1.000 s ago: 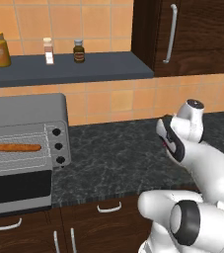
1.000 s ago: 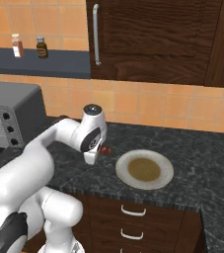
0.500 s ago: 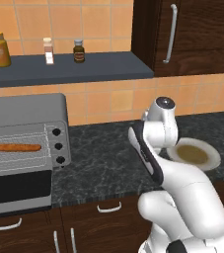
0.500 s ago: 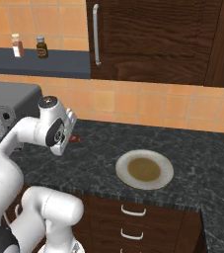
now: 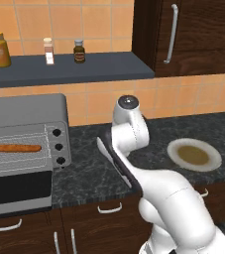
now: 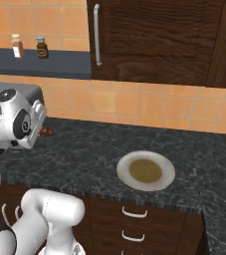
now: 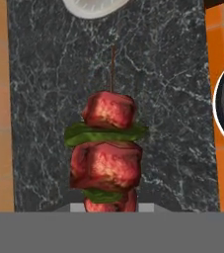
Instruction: Pick up the kebab skewer and baguette bread, and place them inside the toaster oven. Close the toaster oven door and start by setting the timer.
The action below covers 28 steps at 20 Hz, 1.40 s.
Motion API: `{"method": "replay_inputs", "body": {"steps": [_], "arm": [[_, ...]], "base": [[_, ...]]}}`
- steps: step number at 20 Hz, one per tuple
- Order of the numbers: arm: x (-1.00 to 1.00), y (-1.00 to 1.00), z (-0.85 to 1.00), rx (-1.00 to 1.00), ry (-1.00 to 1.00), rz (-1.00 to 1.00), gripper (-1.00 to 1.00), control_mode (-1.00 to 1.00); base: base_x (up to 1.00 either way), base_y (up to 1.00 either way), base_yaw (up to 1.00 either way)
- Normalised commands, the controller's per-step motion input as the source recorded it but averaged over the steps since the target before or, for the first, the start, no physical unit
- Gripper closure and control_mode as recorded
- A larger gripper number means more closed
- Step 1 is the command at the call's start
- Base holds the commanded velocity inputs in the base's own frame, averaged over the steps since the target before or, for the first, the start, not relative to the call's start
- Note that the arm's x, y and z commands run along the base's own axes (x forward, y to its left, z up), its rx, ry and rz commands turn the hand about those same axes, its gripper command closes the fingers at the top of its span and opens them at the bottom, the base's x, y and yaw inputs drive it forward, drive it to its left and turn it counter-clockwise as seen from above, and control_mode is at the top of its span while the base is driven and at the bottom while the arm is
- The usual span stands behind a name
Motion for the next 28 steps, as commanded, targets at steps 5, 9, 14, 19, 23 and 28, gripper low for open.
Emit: {"method": "replay_inputs", "body": {"steps": [5, 9, 14, 19, 23, 28], "arm": [[-0.39, 0.99, 0.12, -0.03, 0.0, 0.02, 1.0, -1.0], [-0.12, 1.0, 0.18, -0.08, 0.0, 0.0, 1.0, -1.0], [-0.01, 1.0, 0.27, -0.08, 0.0, 0.0, 1.0, -1.0], [0.0, 1.0, 0.22, -0.07, 0.0, 0.0, 1.0, -1.0], [0.19, 0.92, 0.12, -0.06, 0.0, 0.0, 1.0, -1.0], [0.04, 0.89, 0.03, -0.02, 0.0, 0.0, 1.0, -1.0]], "base": [[0.0, 0.0, 0.0], [0.0, 0.0, 0.0], [0.0, 0.0, 0.0], [0.0, 0.0, 0.0], [0.0, 0.0, 0.0], [0.0, 0.0, 0.0]]}}
